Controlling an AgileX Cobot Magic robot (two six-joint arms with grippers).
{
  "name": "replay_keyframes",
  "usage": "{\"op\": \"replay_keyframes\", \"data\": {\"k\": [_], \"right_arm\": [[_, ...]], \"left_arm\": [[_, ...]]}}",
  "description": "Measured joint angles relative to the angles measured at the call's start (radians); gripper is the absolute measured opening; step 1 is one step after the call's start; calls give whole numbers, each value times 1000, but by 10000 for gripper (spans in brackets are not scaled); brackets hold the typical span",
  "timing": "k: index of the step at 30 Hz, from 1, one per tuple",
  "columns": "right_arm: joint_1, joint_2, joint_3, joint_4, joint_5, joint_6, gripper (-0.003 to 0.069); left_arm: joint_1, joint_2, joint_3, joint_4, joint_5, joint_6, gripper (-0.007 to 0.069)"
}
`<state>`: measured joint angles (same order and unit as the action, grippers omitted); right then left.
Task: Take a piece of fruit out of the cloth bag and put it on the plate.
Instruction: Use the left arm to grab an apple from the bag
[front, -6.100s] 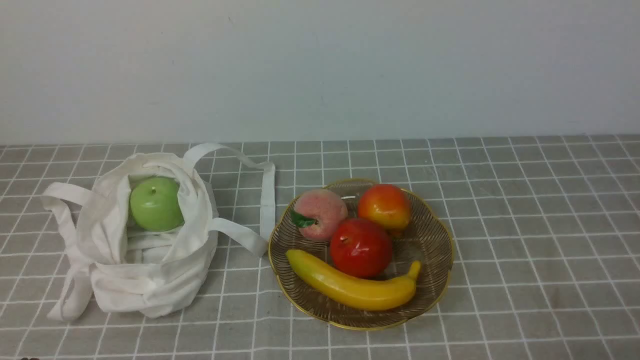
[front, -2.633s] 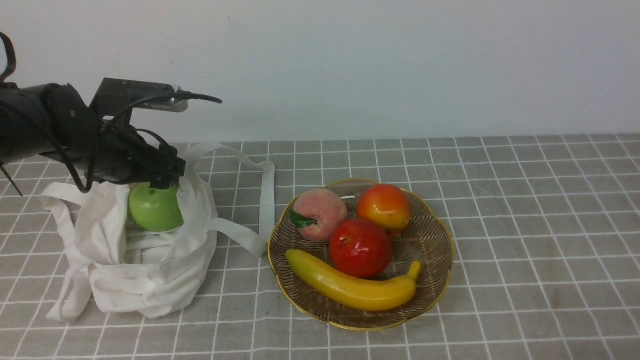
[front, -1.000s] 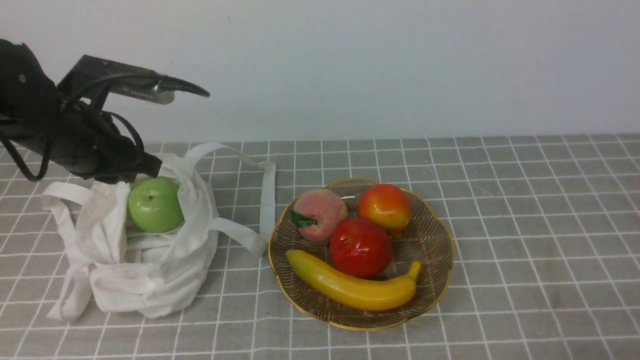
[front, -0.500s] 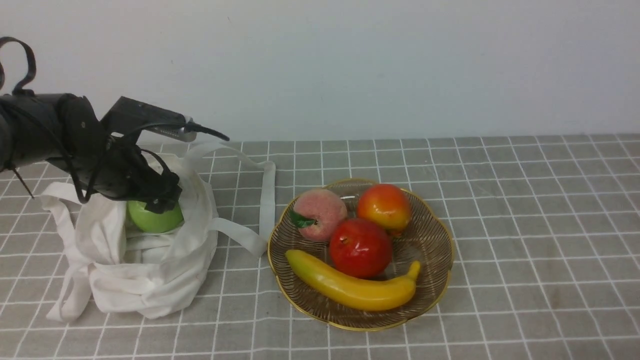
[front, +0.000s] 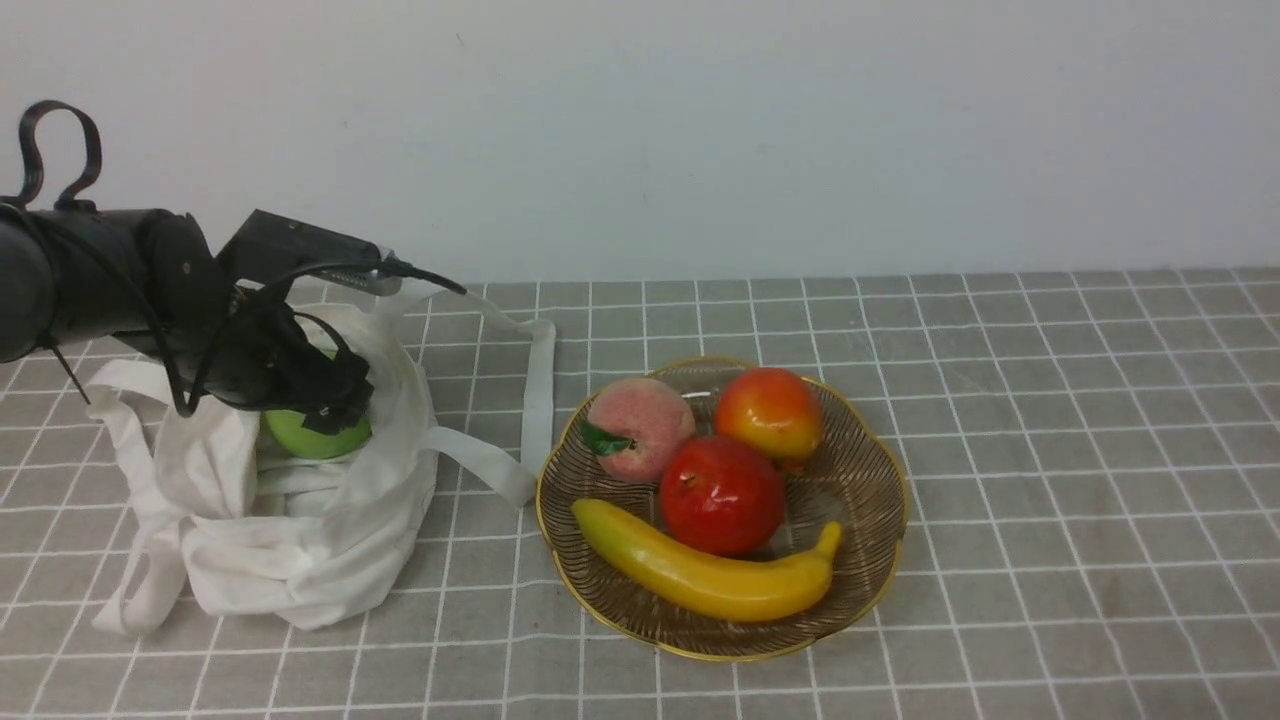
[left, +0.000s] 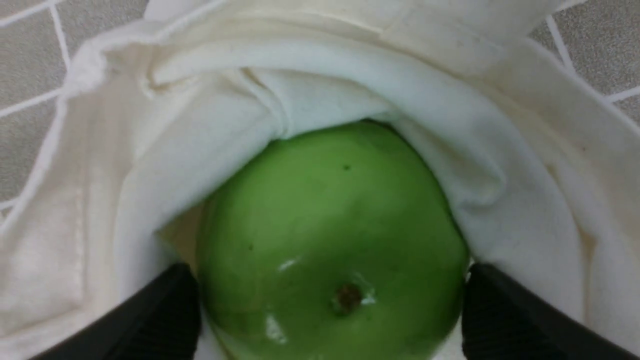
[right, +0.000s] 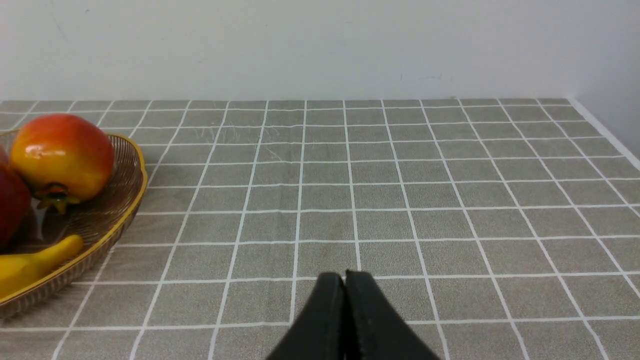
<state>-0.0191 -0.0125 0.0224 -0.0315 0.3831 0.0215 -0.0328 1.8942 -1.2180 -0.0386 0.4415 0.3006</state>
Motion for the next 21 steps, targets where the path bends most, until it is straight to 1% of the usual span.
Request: {"op": "replay_keyframes", "data": {"k": [6, 11, 16, 19, 21], "right_arm": [[0, 0, 0, 0, 0, 0, -18], [0, 0, 0, 0, 0, 0, -18], [0, 0, 0, 0, 0, 0, -18], [0, 0, 0, 0, 0, 0, -18], [0, 0, 0, 0, 0, 0, -18]], "left_arm": [[-1, -62, 0, 15, 13, 0, 643], [-23, -104, 0, 15, 14, 0, 643], [-41, -82, 0, 16, 14, 0, 632], [-41, -49, 0, 32, 11, 0, 632], [-41, -26, 0, 65, -2, -2, 632]]}}
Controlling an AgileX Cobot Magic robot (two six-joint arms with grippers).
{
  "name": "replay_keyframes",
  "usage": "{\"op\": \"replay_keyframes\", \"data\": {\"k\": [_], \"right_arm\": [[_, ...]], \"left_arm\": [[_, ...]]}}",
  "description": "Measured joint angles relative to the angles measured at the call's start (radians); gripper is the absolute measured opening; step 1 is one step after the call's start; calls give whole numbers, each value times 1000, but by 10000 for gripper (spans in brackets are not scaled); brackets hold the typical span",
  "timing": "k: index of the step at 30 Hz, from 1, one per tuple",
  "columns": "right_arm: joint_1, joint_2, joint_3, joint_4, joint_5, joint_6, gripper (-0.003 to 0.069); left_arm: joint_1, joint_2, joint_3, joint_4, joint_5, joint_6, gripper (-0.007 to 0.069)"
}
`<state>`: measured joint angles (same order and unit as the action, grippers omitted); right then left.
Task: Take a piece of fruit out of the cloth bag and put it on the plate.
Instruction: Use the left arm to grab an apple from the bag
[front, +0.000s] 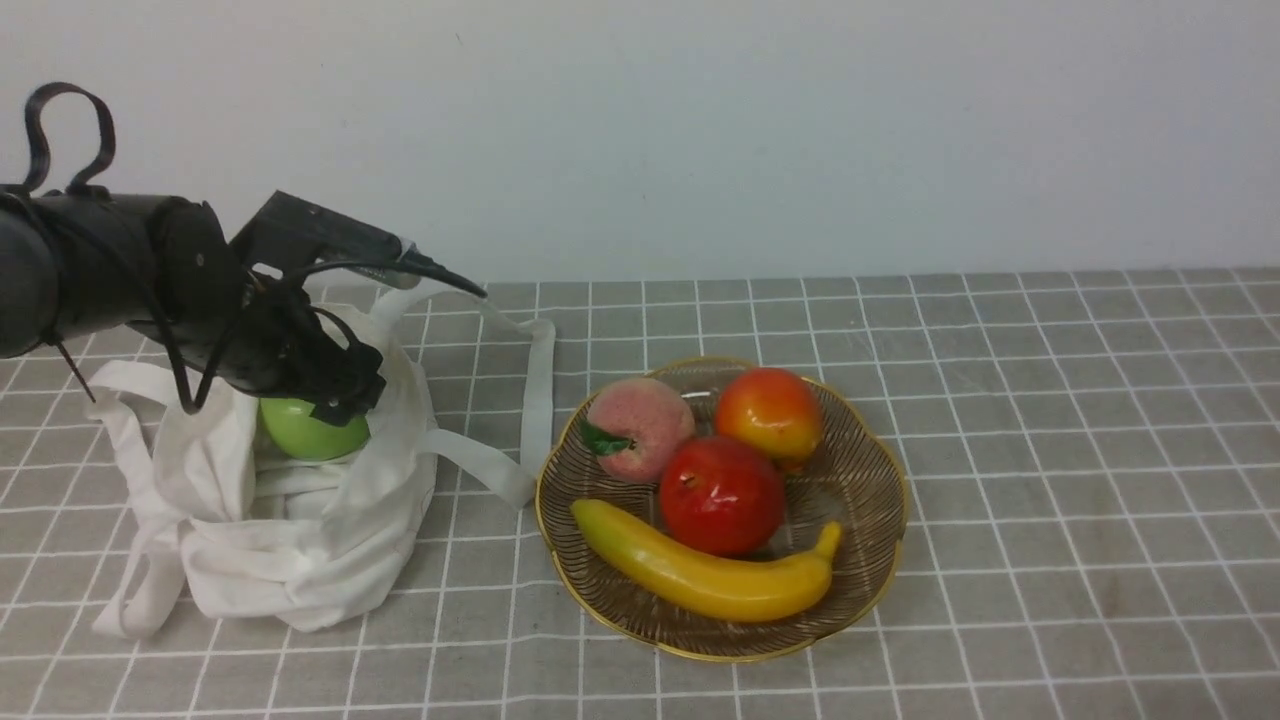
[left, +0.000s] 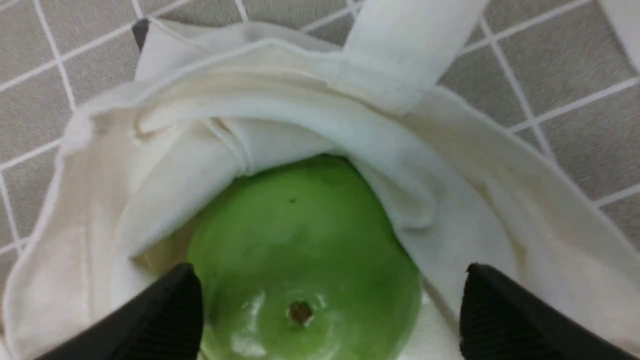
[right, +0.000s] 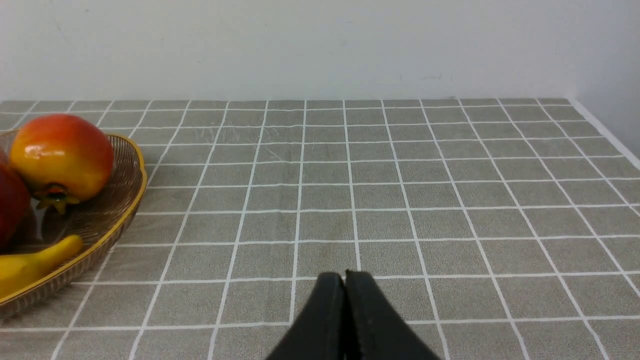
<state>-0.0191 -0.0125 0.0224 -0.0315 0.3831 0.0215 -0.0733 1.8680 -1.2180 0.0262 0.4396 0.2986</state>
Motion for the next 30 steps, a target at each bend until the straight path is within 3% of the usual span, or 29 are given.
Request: {"op": "replay_keyframes", "data": {"k": [21, 24, 27, 30], "right_arm": [[0, 0, 0, 0, 0, 0, -18], [0, 0, 0, 0, 0, 0, -18], [0, 0, 0, 0, 0, 0, -18], [0, 0, 0, 0, 0, 0, -18]], "left_arm": [[0, 60, -2, 73, -90, -78, 678], [0, 68, -4, 80, -100, -87, 664], [0, 74, -9, 82, -96, -94, 598], [0, 70, -11, 88, -76, -94, 598]]}}
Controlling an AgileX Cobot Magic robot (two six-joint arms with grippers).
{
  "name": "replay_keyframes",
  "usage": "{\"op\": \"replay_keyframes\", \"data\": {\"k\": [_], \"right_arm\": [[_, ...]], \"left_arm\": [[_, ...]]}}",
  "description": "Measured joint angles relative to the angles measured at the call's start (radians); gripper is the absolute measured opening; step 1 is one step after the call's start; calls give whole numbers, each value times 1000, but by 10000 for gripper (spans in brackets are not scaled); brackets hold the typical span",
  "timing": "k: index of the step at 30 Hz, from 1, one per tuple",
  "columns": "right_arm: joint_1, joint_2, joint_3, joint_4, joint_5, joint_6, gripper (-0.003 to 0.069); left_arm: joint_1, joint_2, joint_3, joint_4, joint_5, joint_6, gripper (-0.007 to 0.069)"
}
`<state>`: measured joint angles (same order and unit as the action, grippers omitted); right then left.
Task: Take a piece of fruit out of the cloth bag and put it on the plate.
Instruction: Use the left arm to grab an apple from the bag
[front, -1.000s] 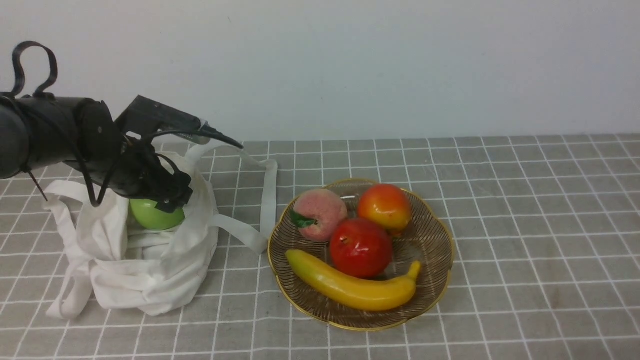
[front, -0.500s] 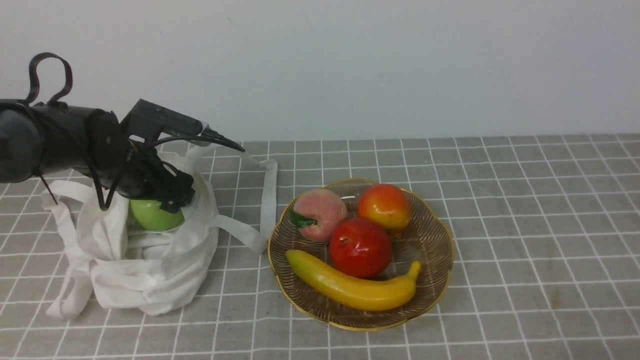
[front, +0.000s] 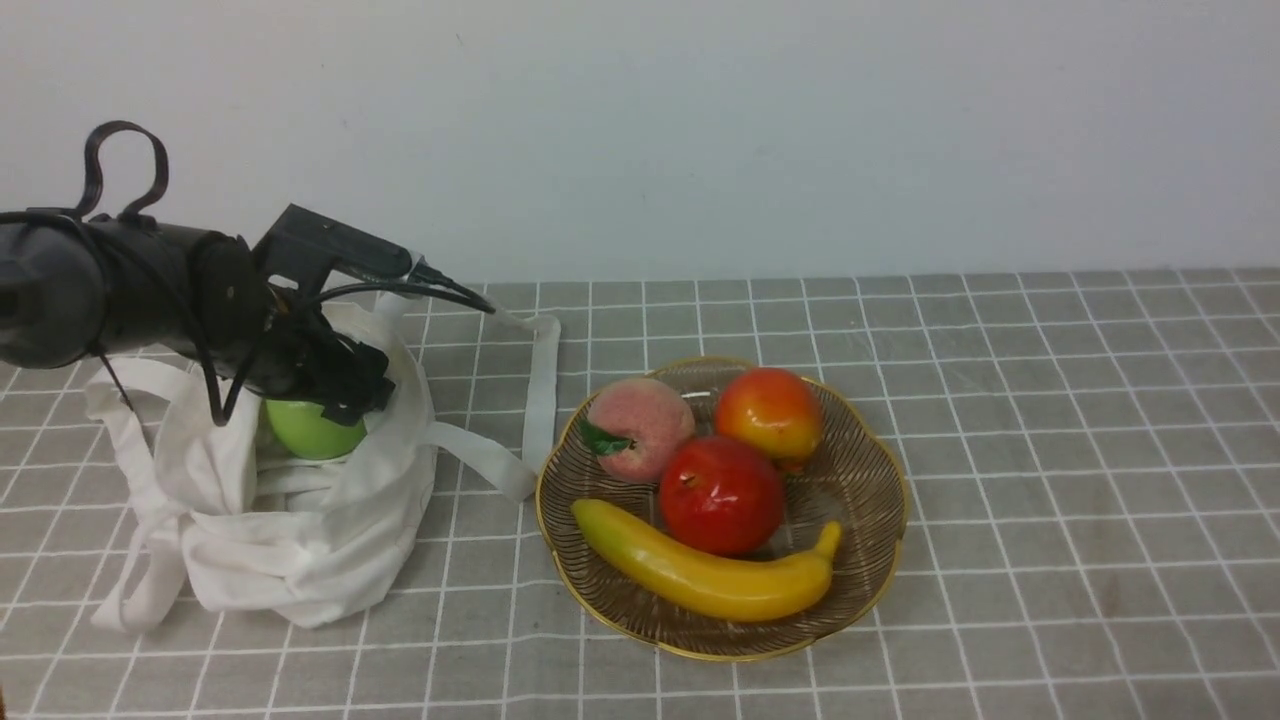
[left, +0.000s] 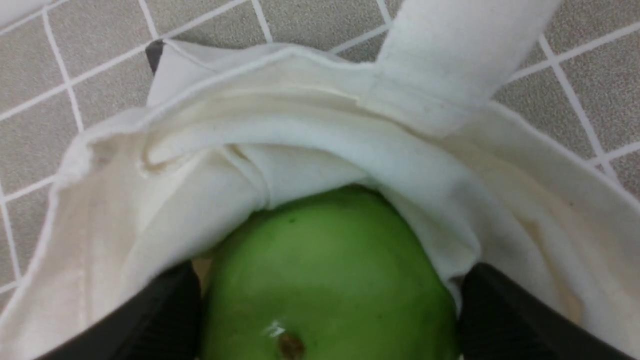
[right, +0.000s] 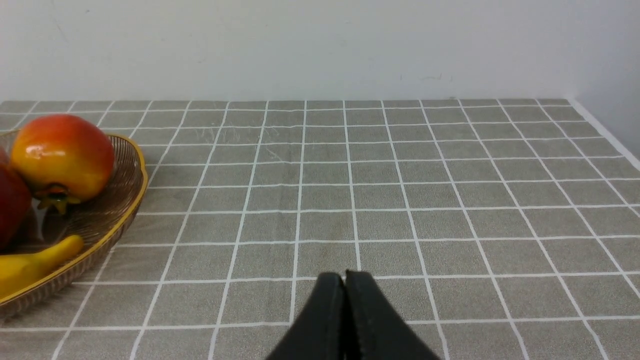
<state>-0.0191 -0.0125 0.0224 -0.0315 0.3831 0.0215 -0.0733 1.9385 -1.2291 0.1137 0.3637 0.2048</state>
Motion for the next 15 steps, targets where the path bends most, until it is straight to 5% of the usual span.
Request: {"op": "replay_keyframes", "data": {"k": [6, 9, 12, 15], "right_arm": [[0, 0, 0, 0, 0, 0, -18], [0, 0, 0, 0, 0, 0, -18], [0, 0, 0, 0, 0, 0, -18], [0, 0, 0, 0, 0, 0, -18]], "left_arm": [[0, -47, 5, 12, 93, 0, 587], [0, -112, 10, 12, 151, 0, 388], [0, -174, 10, 12, 195, 0, 97], [0, -223, 10, 12, 235, 0, 14]]}}
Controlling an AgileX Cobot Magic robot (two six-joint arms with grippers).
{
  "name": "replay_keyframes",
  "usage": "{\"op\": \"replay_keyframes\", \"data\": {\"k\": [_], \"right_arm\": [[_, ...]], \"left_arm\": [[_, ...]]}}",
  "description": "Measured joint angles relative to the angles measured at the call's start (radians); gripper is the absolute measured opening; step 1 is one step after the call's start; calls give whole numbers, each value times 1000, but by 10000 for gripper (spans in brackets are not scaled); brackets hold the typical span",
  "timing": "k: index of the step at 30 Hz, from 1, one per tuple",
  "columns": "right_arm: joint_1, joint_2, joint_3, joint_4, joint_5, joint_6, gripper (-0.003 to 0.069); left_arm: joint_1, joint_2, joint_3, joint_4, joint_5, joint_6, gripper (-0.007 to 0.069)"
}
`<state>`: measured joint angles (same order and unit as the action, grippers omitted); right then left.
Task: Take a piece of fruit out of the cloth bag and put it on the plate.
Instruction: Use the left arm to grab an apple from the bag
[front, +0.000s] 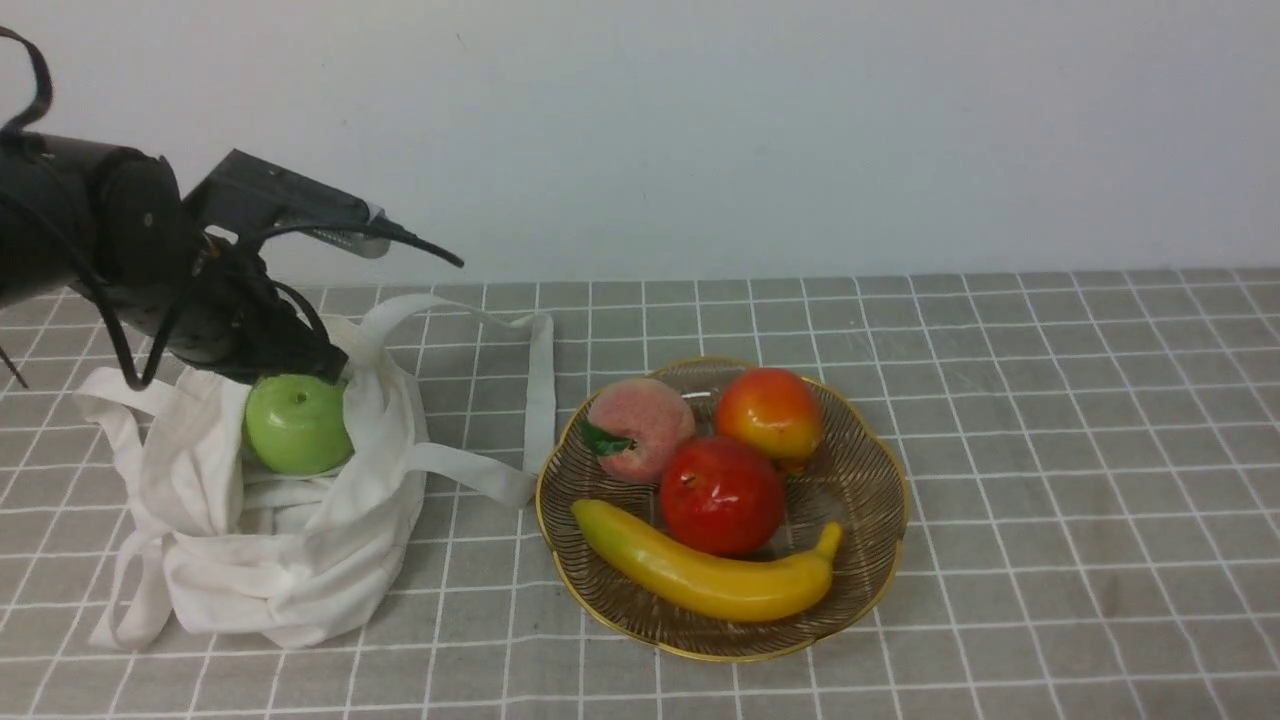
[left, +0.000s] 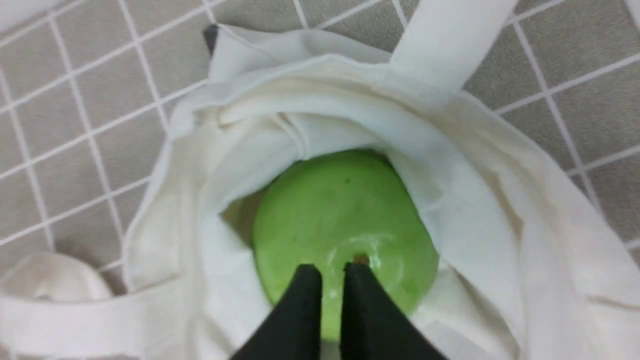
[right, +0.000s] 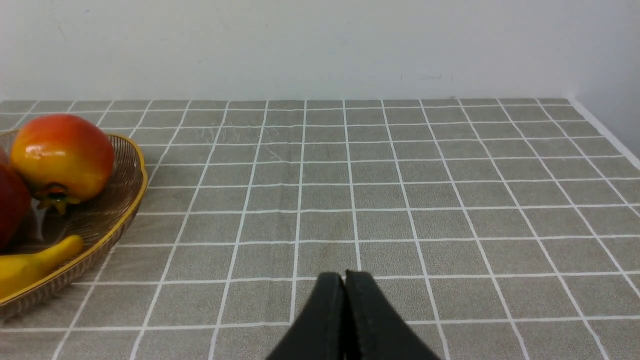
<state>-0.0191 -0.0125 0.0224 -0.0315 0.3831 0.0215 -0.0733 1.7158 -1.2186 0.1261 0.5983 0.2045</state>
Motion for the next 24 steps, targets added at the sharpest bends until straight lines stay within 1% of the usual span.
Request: {"op": "replay_keyframes", "data": {"k": [4, 7, 9, 11, 13, 14, 16, 18, 20, 22, 24], "right_arm": [[0, 0, 0, 0, 0, 0, -18], [0, 0, 0, 0, 0, 0, -18], [0, 0, 0, 0, 0, 0, -18], [0, 0, 0, 0, 0, 0, -18], [0, 0, 0, 0, 0, 0, -18], [0, 0, 0, 0, 0, 0, -18], [0, 0, 0, 0, 0, 0, -18], [0, 0, 0, 0, 0, 0, -18], [0, 0, 0, 0, 0, 0, -18], [0, 0, 0, 0, 0, 0, -18], [0, 0, 0, 0, 0, 0, -18]], "left_arm": [[0, -17, 0, 0, 28, 0, -6], [0, -10, 0, 2, 28, 3, -8], [0, 3, 0, 15, 11, 11, 9], [0, 20, 0, 27, -9, 15, 50], [0, 48, 0, 38, -39, 17, 151], [0, 51, 0, 40, -41, 17, 162], [0, 74, 0, 49, -61, 17, 272], [0, 104, 0, 61, -84, 17, 419], [0, 122, 0, 73, -90, 17, 506], [0, 147, 0, 75, -99, 17, 622], [0, 163, 0, 74, -102, 17, 668]]}}
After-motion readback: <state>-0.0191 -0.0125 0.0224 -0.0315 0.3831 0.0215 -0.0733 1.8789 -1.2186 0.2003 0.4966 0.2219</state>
